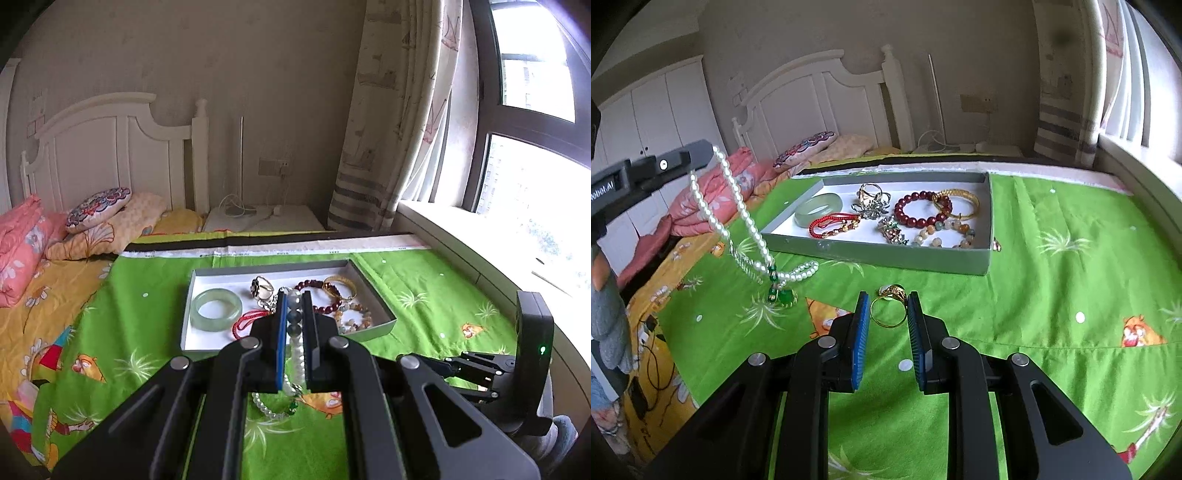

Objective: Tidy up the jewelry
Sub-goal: 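Lift the pearl necklace with the left gripper while the right carries the ring to the tray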

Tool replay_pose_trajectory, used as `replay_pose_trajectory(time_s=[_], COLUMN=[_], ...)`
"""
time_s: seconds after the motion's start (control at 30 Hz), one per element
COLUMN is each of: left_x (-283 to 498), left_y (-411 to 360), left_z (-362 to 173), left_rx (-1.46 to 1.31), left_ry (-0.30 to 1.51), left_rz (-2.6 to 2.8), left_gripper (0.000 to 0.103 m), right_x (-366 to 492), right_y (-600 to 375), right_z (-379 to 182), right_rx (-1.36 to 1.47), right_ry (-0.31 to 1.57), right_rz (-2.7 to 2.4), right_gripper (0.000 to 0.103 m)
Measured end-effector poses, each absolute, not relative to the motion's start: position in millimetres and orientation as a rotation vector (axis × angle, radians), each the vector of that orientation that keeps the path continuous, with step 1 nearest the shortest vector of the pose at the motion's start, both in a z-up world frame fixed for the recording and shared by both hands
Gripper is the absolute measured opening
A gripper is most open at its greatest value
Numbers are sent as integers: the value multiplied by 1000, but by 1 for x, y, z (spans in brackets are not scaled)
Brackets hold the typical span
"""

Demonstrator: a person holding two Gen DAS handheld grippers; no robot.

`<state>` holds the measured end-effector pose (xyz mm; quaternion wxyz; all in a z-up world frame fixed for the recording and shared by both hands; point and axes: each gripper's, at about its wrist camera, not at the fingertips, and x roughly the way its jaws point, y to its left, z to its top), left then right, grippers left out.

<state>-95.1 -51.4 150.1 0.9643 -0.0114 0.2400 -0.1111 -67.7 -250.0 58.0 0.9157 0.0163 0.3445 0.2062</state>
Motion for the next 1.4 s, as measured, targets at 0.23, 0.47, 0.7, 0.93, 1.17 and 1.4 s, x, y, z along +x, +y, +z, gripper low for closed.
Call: replay_pose_trajectory(time_s=[0.23, 0.47, 0.7, 0.93, 1.17, 1.4], left_x=[-101, -94, -92, -93, -73, -44], left_y=[-50, -50, -57, -67, -71, -69], left_z=[172, 192, 215, 231, 239, 247], left_rx=[-13, 6, 29, 56, 68, 62], left_ry=[445, 415, 365, 341, 359, 373], left_rz=[-228, -226, -235, -247, -257, -240], left_gripper=[7, 7, 7, 7, 7, 7], right_x=[-69, -61, -54, -51, -37, -19], right_y=[-248, -242, -247, -250, -248, -245], right_z=[67, 72, 81, 87, 95, 86], right_rx=[8, -12, -2, -6, -13, -14], right_ry=[693, 687, 672, 665, 656, 682], right_rz=[417, 420, 412, 412, 434, 451], right_gripper=[21, 21, 21, 21, 21, 21])
